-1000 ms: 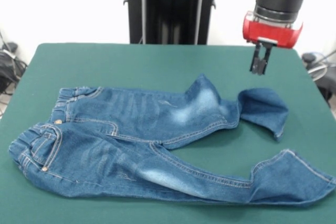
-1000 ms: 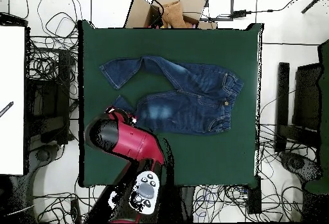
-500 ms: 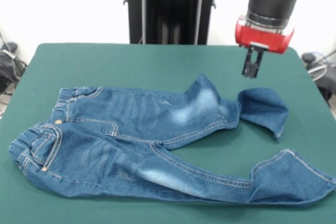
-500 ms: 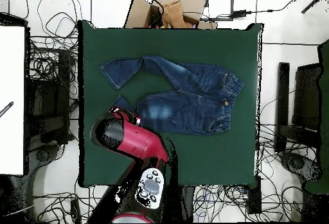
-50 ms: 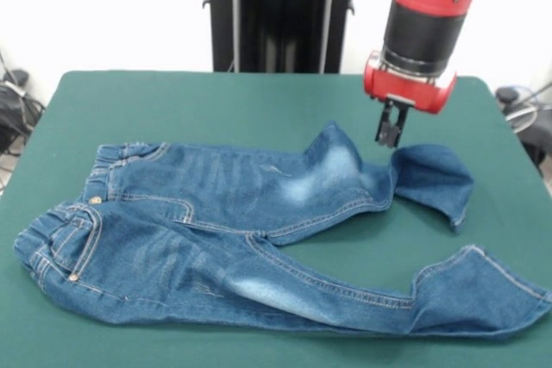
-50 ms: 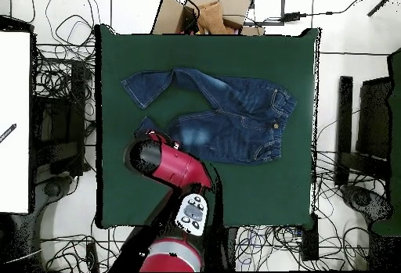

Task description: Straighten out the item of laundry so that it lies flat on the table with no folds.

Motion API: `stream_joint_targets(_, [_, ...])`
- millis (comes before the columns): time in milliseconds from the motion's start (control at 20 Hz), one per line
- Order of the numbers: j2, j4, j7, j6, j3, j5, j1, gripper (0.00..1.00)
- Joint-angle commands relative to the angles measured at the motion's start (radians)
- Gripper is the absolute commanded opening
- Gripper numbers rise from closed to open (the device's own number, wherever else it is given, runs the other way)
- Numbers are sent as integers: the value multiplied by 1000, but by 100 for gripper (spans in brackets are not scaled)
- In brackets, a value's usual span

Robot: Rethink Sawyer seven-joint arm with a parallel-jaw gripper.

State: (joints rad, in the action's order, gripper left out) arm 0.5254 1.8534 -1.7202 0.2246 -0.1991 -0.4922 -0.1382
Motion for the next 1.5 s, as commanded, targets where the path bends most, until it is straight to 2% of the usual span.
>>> stream_joint_targets(50, [-72, -102, -186, -9, 44, -7, 13, 0])
stream_joint_targets(900, [-166, -227, -221, 25, 24, -29, -32, 0])
stream_joint_targets(1200, [-196, -239, -239, 6, 45, -40, -48, 0])
stream_joint_targets(1500, [-189, -201, -260, -36, 57, -48, -64, 0])
